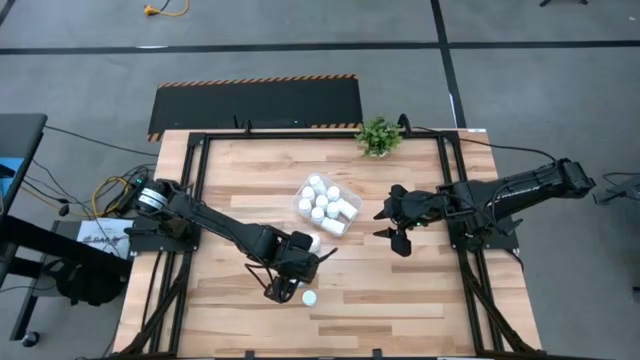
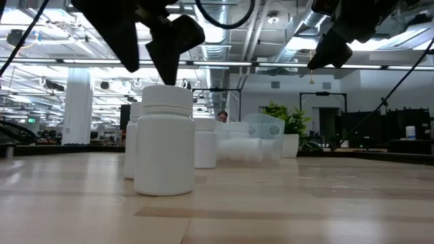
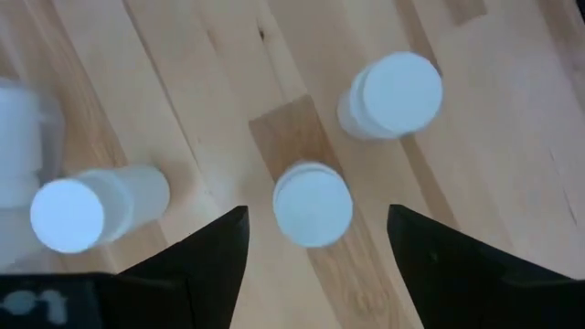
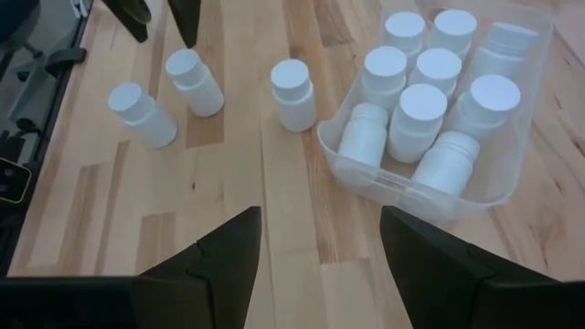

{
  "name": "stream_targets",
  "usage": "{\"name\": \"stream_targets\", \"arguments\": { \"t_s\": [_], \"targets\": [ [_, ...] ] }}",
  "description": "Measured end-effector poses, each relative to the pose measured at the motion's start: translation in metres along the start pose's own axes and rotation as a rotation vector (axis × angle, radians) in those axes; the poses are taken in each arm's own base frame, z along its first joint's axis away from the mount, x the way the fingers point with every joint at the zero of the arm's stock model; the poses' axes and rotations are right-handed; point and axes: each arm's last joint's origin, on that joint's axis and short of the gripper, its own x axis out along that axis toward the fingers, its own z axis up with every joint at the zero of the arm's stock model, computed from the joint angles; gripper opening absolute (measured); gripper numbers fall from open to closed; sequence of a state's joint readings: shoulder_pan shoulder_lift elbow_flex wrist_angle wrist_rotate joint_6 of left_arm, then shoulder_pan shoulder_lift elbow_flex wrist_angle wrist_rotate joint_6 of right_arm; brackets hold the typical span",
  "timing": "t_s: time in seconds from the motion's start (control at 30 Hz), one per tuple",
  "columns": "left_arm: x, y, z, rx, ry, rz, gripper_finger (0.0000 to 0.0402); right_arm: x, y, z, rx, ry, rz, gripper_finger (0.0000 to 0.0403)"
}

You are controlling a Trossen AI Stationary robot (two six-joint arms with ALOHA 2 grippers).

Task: Pick and place pill bottles into a basket
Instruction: Put the middle white pill bottle into the bin

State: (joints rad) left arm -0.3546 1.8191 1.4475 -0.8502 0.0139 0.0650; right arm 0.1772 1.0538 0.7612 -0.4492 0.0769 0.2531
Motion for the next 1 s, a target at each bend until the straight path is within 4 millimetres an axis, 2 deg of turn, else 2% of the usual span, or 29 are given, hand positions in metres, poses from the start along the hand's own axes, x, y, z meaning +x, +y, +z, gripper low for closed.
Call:
{"name": "stream_targets", "arguments": {
  "t_s": [0.23, 0.63, 0.83, 1.0],
  "targets": [
    [0.012, 0.000, 0.002, 0.003, 0.013, -0.008, 0.0250, 0.000, 0.000, 0.000, 0.000, -0.001, 0.000, 0.0218],
    [0.020, 0.000, -0.003, 0.014, 0.021, -0.013, 0.0250, 0.000, 0.000, 0.001, 0.001, -0.009, 0.002, 0.0218],
    [0.033, 0.003, -0.002, 0.025, 0.027, -0.032, 0.0250, 0.000, 0.000, 0.002, 0.002, -0.016, 0.004, 0.0218],
    [0.034, 0.007, -0.002, 0.033, 0.023, -0.029, 0.0250, 0.000, 0.000, 0.002, 0.003, -0.017, 0.004, 0.0218]
  ]
}}
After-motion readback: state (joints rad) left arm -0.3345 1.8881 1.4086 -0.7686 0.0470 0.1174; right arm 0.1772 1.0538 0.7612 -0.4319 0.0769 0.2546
